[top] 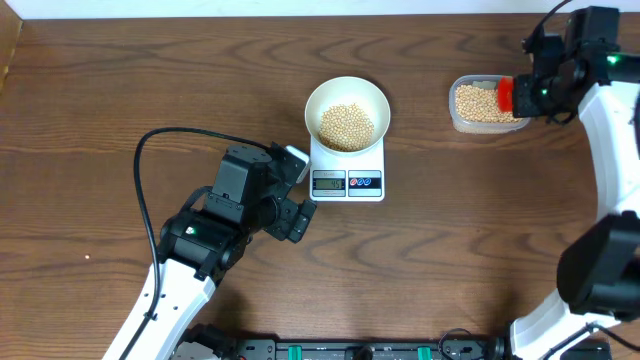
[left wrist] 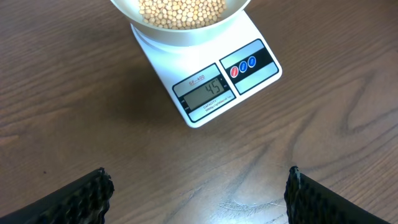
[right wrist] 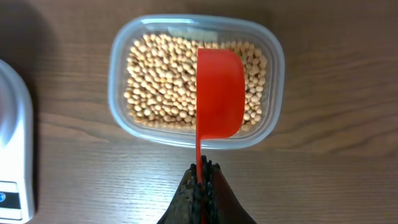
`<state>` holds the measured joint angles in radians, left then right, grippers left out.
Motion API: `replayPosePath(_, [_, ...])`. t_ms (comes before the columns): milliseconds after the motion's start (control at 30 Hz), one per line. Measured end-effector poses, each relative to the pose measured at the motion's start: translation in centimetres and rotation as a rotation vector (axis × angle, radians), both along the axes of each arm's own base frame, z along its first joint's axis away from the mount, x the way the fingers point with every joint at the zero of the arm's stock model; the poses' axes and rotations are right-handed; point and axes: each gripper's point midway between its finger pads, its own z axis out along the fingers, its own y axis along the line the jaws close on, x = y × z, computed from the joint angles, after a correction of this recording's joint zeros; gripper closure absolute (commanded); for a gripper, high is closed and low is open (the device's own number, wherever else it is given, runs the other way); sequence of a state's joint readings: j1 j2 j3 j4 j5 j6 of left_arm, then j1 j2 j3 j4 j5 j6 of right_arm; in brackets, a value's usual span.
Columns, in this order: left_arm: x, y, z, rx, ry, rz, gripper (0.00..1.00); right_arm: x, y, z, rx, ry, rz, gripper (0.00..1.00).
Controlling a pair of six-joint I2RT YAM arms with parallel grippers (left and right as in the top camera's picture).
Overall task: Scoop item into bowl and weigh 50g on scale
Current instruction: 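Carry the empty red scoop right to the clear bean tub, then dip the red scoop into the tub and scoop beans with the right gripper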
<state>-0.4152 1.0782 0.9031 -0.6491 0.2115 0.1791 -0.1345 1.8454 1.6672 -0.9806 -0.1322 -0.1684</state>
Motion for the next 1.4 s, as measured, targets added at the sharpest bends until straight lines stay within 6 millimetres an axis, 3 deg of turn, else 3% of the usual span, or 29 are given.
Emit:
replayPosePath(367, [0.0, 0.0, 0.0, 0.0, 0.0, 0.0, 0.09, 0.5, -0.3, -3.7, 0.002, 0.078, -0.02, 0.99])
replayPosePath(600, [0.0, 0.0, 0.0, 0.0, 0.0, 0.0, 0.09, 0.9, 1.1, -5.0, 0.056, 0.098, 0.001, 0.99])
replayPosePath(900, [0.0, 0.0, 0.0, 0.0, 0.0, 0.0, 0.09, 1.0, 1.1, -5.0, 0.069, 0.096, -0.002, 0.99])
replayPosePath(1100, [0.0, 0.0, 0.0, 0.0, 0.0, 0.0, 0.09, 0.9, -0.1, -4.9, 0.103, 0.092, -0.042, 0.99])
replayPosePath(1400, [0.0, 0.0, 0.0, 0.0, 0.0, 0.0, 0.09, 0.8, -1.2, -3.3, 0.255, 0.045, -0.066, 0.99])
